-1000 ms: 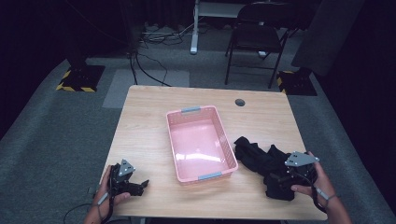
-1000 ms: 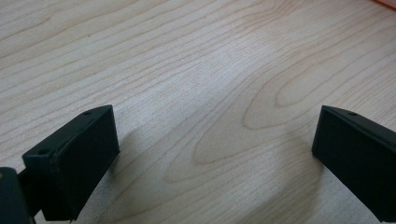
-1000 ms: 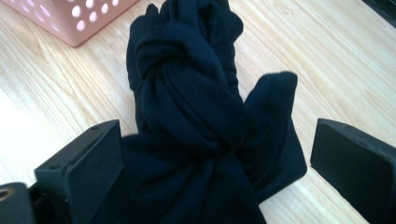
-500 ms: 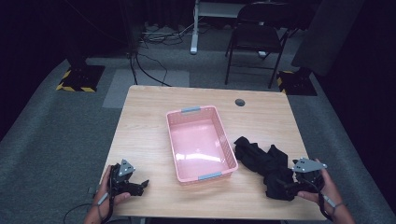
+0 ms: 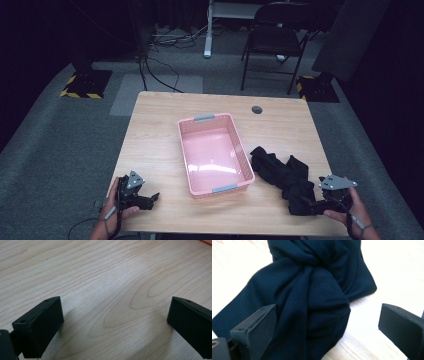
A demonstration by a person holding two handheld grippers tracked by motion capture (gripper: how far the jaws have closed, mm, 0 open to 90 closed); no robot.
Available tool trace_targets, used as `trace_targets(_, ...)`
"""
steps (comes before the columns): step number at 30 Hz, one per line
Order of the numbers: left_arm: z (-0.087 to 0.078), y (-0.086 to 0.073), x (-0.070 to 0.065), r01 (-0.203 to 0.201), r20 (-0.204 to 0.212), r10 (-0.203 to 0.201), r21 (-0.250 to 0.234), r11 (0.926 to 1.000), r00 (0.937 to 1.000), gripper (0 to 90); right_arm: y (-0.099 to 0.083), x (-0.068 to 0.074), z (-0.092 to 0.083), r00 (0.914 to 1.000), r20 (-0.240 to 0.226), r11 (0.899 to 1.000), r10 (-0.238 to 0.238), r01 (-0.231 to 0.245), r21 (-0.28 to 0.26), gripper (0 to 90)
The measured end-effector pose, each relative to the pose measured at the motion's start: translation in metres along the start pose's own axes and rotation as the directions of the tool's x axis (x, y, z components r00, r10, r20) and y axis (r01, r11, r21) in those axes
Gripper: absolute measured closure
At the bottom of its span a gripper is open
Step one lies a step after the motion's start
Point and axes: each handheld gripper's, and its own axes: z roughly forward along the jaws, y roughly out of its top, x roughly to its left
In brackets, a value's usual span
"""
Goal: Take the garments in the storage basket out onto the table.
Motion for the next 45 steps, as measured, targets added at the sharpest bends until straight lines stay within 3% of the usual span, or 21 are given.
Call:
trace_targets(8, 0.0, 0.0, 0.0, 0.001, -0.001, -0.001, -0.001, 1.0, 1.0, 0.1, -0.015, -0.003, -0.001, 0.9992, -0.004, 0.999, 0.039, -0.039, -0.001, 2.6)
trace_targets(29, 0.0, 0.0, 0.0, 0.0, 0.0, 0.0, 0.0, 1.0, 1.0, 0.1, -0.05, -0.003, 0.005, 0.9971, -0.022, 0.997, 0.073, -0.073, 0.007, 2.2)
trace_targets(37, 0.0, 0.0, 0.0, 0.001, 0.0, -0.001, 0.0, 1.0, 1.0, 0.1, -0.065, -0.004, 0.013, 0.993, -0.045, 0.994, 0.109, -0.108, 0.007, 1.5)
trace_targets(45, 0.0, 0.0, 0.0, 0.005, -0.002, -0.005, 0.001, 1.0, 1.0, 0.1, -0.077, -0.008, 0.017, 0.9828, -0.09, 0.985, 0.161, -0.165, -0.042, 0.4)
